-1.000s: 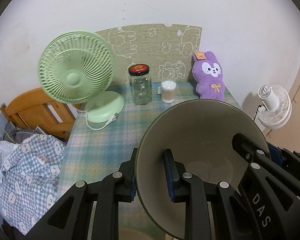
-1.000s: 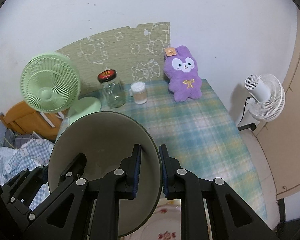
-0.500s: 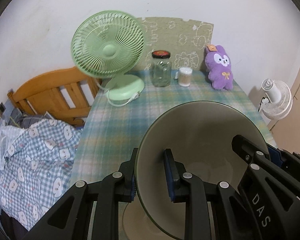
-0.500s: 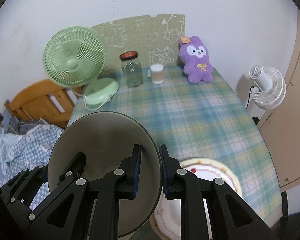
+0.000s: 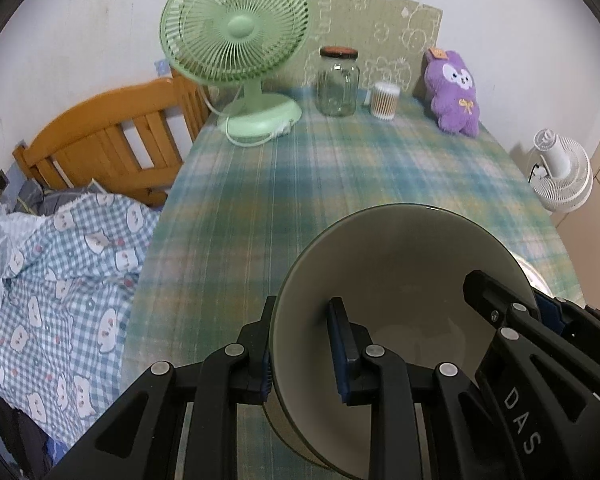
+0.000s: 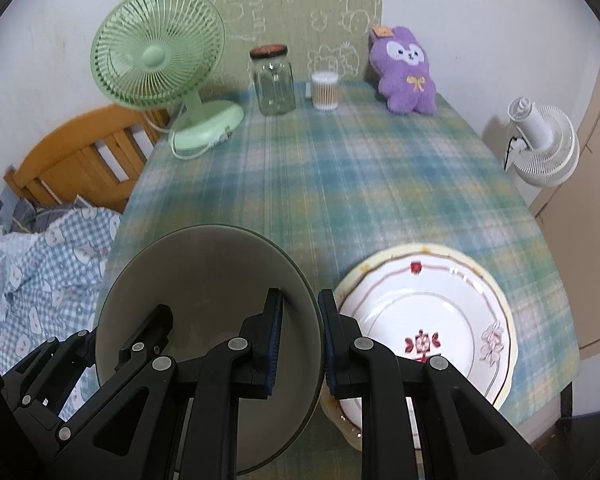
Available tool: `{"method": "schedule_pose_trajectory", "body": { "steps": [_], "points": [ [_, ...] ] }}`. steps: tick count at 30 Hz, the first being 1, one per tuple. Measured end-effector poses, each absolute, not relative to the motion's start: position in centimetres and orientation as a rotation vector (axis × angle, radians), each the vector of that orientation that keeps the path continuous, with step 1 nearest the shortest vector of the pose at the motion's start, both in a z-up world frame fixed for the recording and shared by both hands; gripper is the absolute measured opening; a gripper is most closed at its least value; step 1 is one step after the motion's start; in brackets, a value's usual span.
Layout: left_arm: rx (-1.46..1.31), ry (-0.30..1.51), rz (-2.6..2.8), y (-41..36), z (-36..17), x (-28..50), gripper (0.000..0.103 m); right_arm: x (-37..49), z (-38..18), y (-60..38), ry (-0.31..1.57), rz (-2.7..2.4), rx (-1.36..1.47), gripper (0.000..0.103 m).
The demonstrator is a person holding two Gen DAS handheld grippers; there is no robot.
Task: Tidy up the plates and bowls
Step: 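Lift the gripped bowl and carry it toward the plate stack, then tilt the bowl and lower it onto the nested bowls on the plates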
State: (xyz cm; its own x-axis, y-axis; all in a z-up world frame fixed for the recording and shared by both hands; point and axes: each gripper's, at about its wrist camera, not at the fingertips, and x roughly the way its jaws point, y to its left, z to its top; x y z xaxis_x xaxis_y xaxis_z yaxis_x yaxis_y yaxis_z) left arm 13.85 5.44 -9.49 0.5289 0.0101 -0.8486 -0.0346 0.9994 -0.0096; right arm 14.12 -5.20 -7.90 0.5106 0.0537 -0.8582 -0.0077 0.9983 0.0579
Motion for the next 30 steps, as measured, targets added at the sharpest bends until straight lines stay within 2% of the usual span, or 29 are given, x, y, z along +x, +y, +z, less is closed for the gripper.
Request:
{"method": "schedule_pose_trajectory", "body": {
  "steps": [30],
  "points": [
    [-0.026, 1.072, 0.057, 6.7, -12.5, 13.7, 0.022, 14.3, -11.3, -3.7, 1.110, 0.054, 0.044, 0.022]
  ]
}}
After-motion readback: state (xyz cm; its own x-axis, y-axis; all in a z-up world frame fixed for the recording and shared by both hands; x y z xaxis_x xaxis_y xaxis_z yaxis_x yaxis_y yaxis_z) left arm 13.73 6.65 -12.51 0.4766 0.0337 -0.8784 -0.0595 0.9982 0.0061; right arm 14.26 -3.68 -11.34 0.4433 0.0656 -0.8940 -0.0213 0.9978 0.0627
